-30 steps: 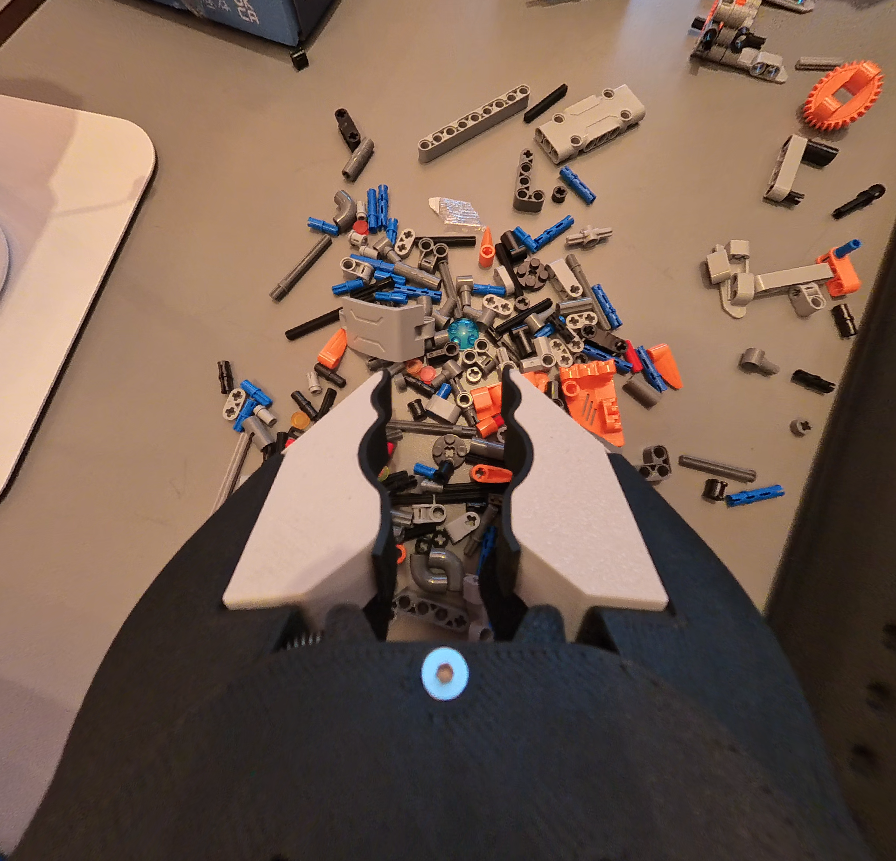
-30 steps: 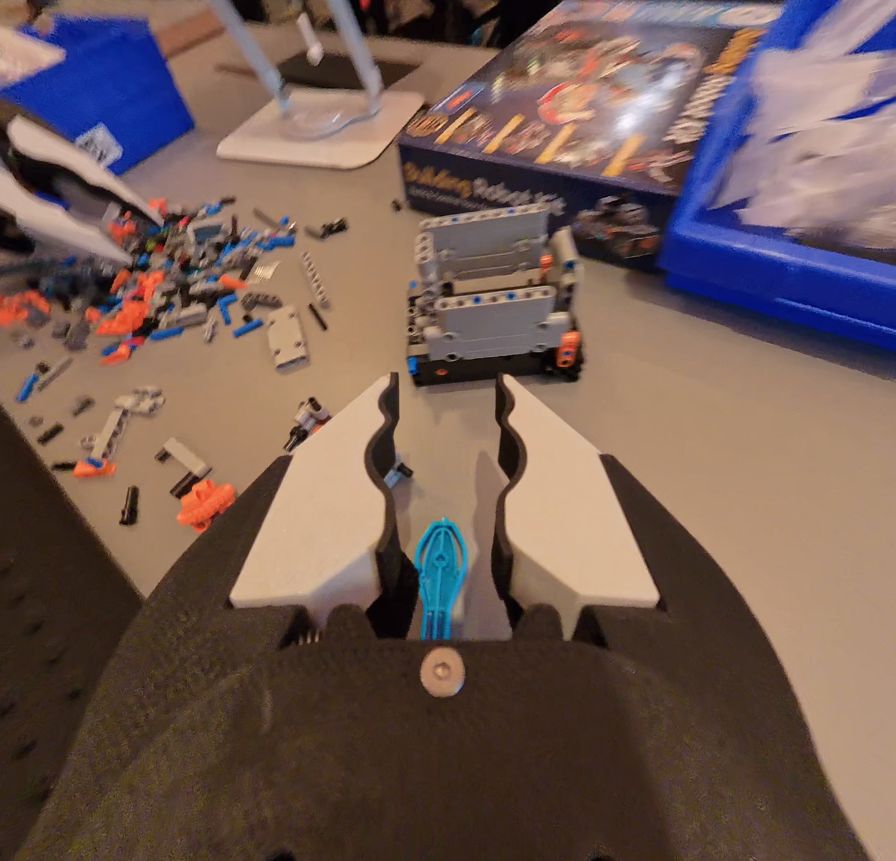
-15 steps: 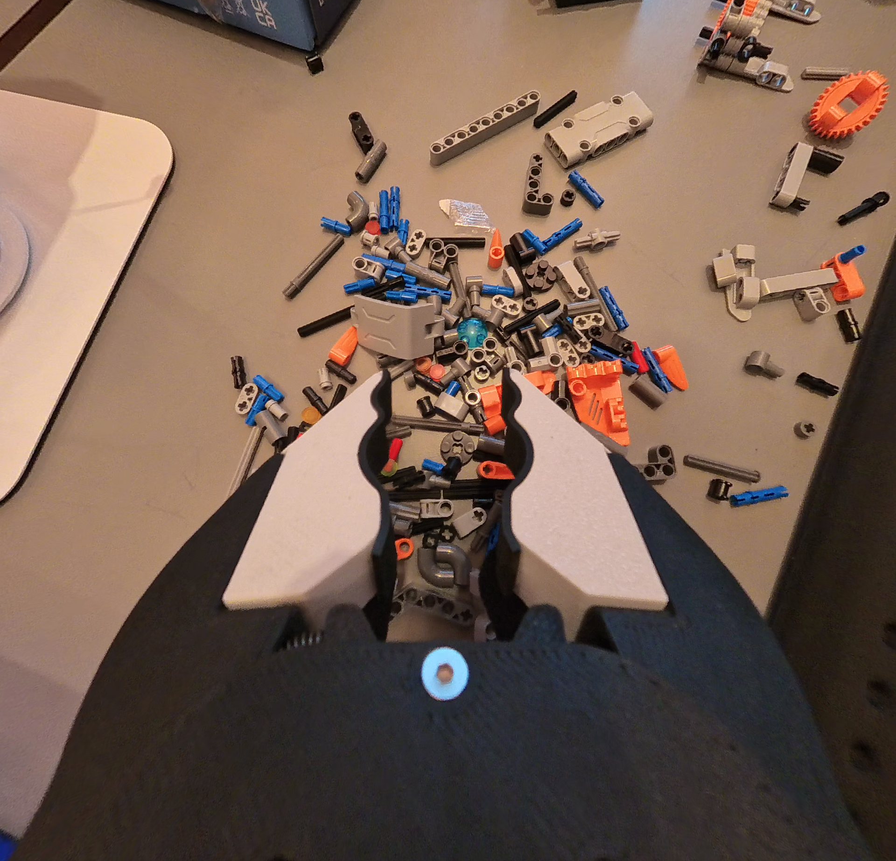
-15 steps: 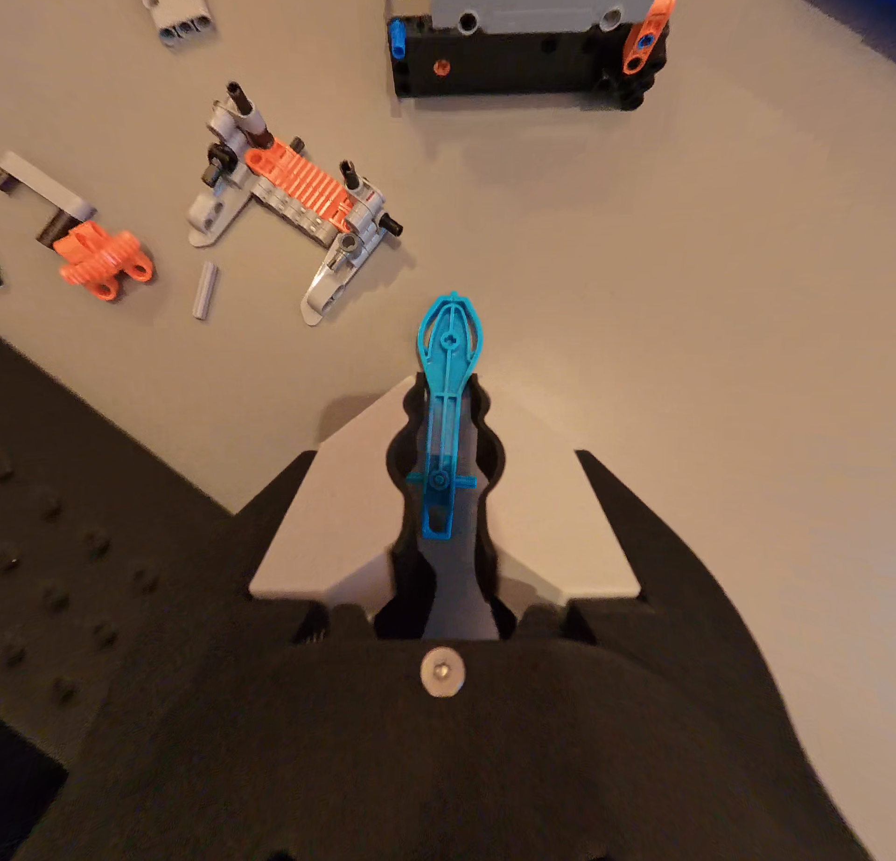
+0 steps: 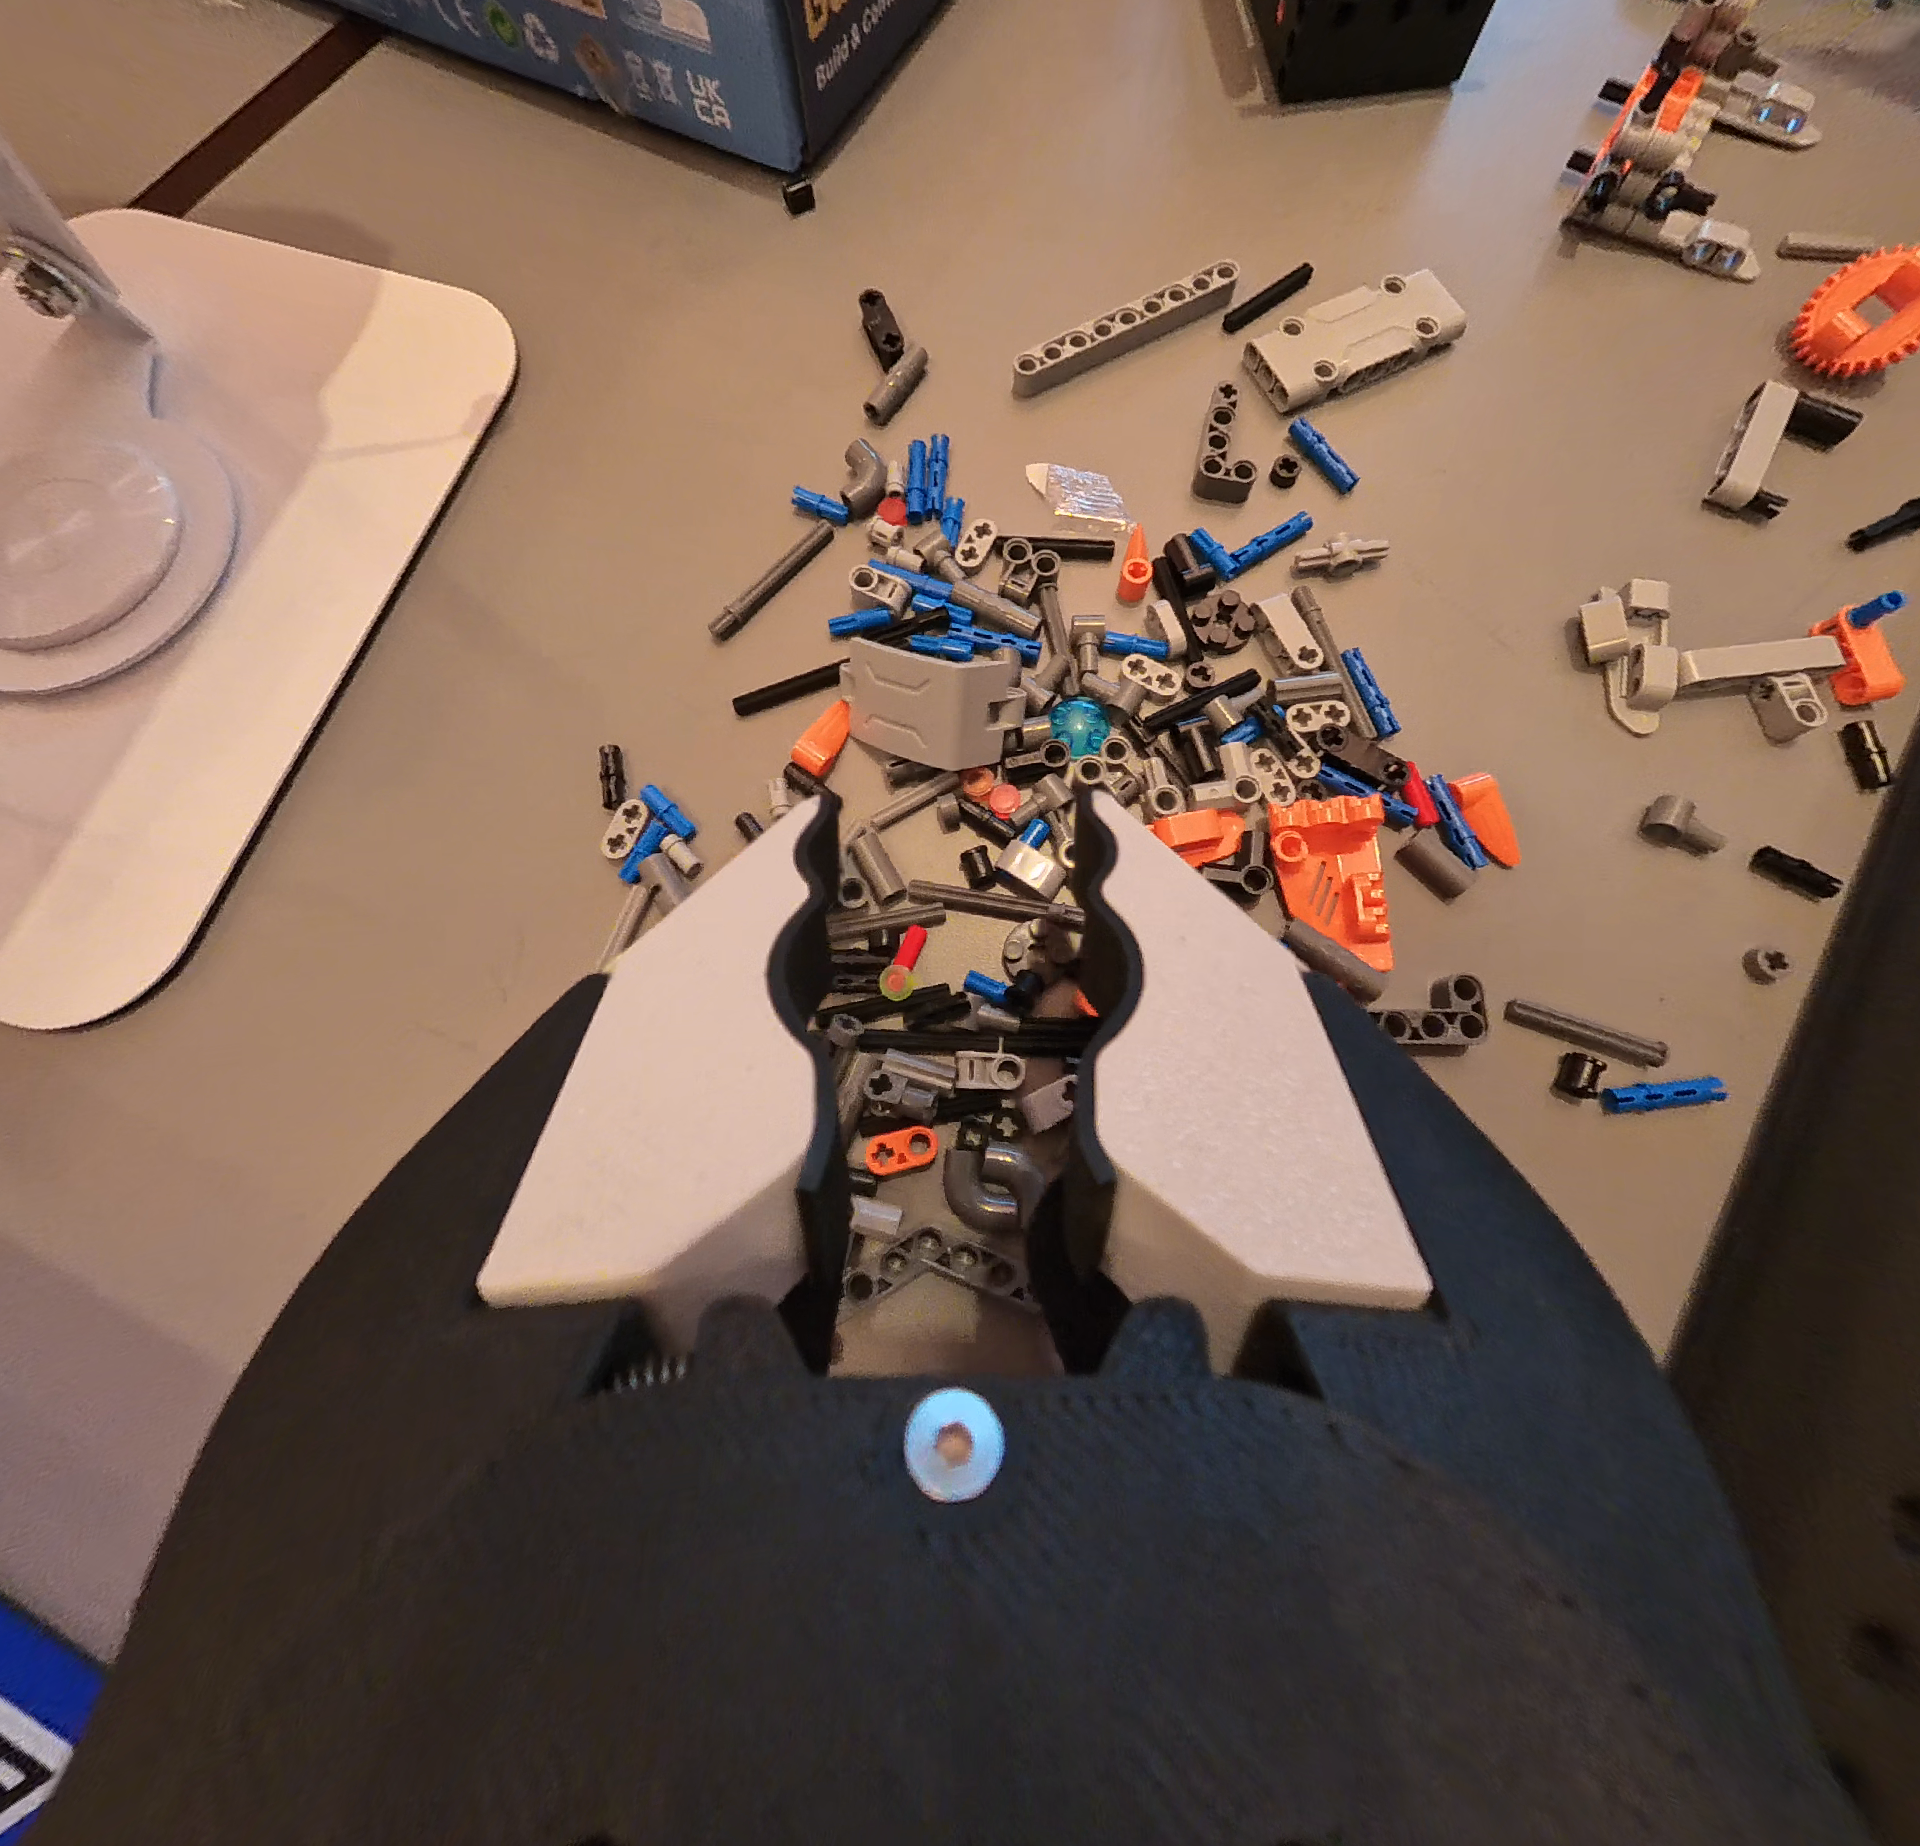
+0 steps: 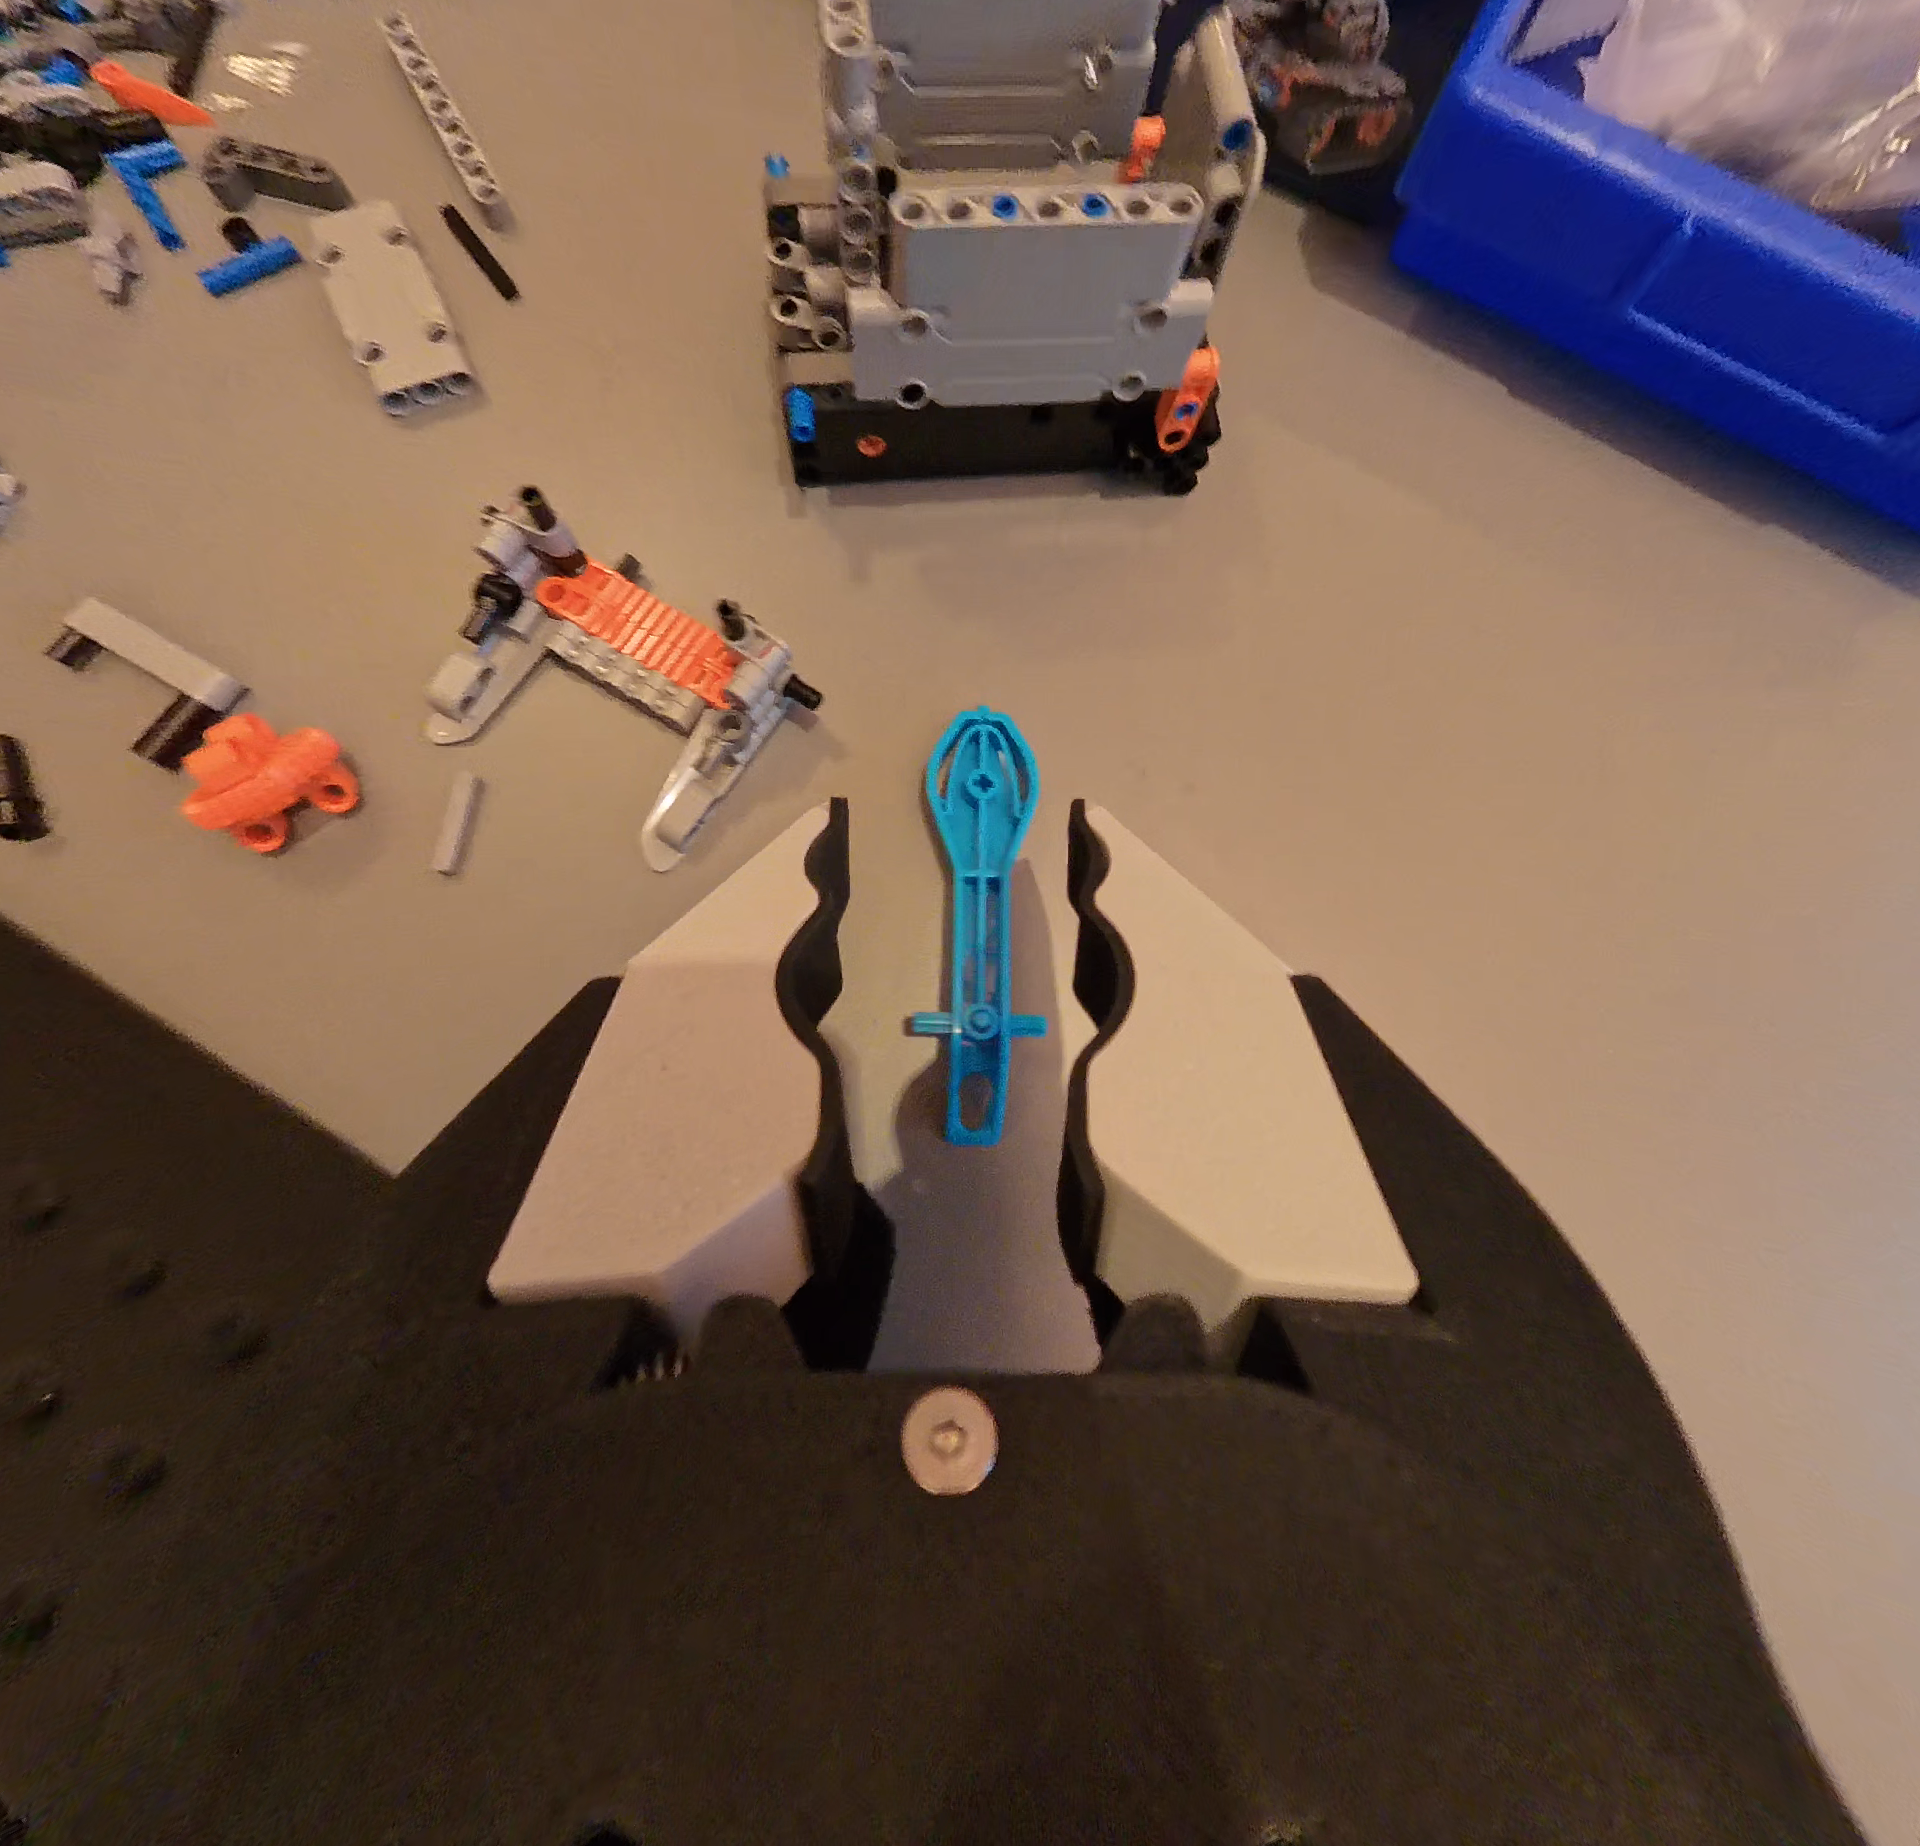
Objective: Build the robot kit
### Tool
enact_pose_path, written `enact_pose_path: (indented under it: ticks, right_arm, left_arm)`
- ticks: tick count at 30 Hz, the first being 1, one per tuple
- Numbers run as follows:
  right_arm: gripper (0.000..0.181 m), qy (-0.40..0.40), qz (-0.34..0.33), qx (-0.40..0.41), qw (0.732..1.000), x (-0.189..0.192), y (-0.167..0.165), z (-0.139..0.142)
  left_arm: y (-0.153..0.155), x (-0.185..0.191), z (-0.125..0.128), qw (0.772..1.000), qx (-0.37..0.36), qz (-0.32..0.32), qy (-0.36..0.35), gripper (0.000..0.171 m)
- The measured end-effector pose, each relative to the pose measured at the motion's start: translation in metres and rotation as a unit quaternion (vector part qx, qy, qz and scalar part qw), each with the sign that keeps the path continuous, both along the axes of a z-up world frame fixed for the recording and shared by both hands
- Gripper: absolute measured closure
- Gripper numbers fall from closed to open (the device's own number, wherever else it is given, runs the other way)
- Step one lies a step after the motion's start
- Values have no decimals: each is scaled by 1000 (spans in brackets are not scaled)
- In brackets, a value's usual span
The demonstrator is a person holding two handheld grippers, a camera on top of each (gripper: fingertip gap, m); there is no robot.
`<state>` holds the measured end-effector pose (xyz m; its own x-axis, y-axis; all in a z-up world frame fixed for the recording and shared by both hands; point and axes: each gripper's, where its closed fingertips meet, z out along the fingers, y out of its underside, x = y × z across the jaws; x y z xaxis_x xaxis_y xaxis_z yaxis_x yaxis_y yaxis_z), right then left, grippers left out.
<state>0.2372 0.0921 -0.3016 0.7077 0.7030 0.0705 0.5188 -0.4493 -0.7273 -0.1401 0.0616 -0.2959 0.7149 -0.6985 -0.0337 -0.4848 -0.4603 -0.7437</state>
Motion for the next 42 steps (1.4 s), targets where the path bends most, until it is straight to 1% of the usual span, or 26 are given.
enact_pose_path:
  ticks: [2,5,7,9,10,12,14,17,19,21,24,28,30,32,34,36,39,42]
  right_arm:
    - [143,17,20,15,1000,-12,-9,9]
    - [143,62,72,17,995,-45,-30,16]
    - [143,84,107,11,991,-66,-43,15]
    - [143,101,131,6,986,-83,-54,11]
    - [143,96,138,4,986,-88,-57,6]
    - [140,69,141,21,987,-90,-58,3]
    - [138,75,159,20,984,-94,-64,4]
    - [136,78,162,21,983,-95,-65,4]
    - [141,83,158,25,984,-94,-63,6]
    - [141,87,157,23,984,-93,-63,6]
    - [141,83,157,18,984,-94,-63,3]
    - [142,73,159,19,984,-94,-63,1]
    - [144,72,159,18,984,-94,-63,0]
    - [145,70,161,17,984,-95,-64,-1]
    - [146,70,162,17,984,-95,-64,-1]
    - [147,68,162,16,984,-95,-64,-2]
    - [148,67,162,14,984,-95,-64,-2]
    - [148,65,162,14,985,-95,-64,-3]
  left_arm:
    - [1,0,1,1000,1,6,-8,129]
    - [2,-2,5,999,11,22,-23,128]
    - [-1,1,4,999,7,25,-42,128]
    - [-4,0,1,999,11,30,-33,128]
    - [-5,0,2,999,16,32,-33,128]
    - [-7,2,6,998,25,34,-42,127]
    - [-10,1,10,998,37,38,-44,128]
    - [-12,-8,19,996,59,55,-49,128]
    - [-12,-18,31,991,79,75,-73,129]
    - [-13,-28,42,986,92,92,-103,129]
    - [-15,-40,50,979,101,111,-135,130]
    - [-18,-54,63,974,140,130,-122,132]
    - [-19,-66,71,970,178,147,-78,134]
    - [-24,-77,85,961,219,160,-53,142]
    - [-28,-84,94,954,241,170,-55,149]
    - [-29,-89,95,952,242,179,-63,153]
    - [-28,-89,93,953,234,177,-80,154]
    - [-28,-86,90,955,231,171,-73,158]
